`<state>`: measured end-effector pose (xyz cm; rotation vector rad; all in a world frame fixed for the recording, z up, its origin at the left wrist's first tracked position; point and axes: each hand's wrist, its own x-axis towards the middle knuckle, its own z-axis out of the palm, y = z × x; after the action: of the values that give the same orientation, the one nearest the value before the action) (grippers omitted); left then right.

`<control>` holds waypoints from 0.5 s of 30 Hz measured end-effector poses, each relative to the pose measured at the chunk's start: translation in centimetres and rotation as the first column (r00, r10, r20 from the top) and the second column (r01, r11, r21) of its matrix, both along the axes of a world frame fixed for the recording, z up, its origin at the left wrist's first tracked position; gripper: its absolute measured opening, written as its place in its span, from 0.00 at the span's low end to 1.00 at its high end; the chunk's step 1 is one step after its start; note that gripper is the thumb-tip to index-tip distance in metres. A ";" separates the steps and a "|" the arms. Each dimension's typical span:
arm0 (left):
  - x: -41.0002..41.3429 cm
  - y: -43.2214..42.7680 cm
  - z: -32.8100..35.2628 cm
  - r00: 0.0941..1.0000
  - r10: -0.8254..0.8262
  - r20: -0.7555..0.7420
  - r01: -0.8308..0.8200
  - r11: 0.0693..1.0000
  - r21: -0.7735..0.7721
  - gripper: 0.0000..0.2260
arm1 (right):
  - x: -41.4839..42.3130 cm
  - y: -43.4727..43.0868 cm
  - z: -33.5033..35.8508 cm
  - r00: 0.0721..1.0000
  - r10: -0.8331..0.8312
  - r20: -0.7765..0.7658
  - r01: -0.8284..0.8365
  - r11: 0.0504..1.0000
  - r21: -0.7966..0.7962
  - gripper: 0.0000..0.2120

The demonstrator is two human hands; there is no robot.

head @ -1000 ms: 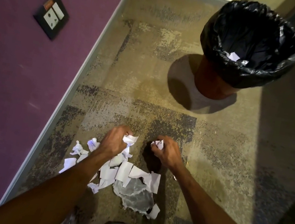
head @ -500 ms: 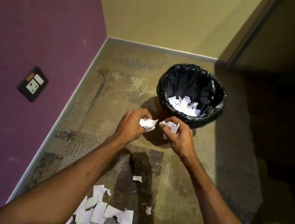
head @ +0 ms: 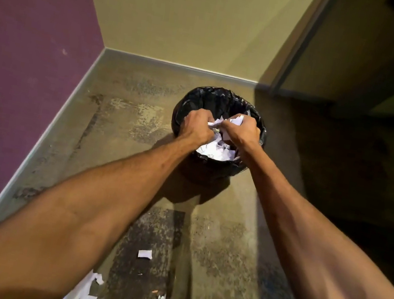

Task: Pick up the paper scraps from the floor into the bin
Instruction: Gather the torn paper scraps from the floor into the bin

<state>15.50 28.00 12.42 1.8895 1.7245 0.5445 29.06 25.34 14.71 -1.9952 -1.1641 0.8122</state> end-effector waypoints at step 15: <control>-0.7 0.5 -0.6 0.991 -0.027 0.128 0.016 0.997 0.081 0.13 | 1.8 -0.6 -2.1 0.995 -0.092 -0.028 0.094 0.992 0.081 0.12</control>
<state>14.83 28.48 11.80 1.8811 1.6194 0.7211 30.81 24.75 12.60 -1.9515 -1.0653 0.7271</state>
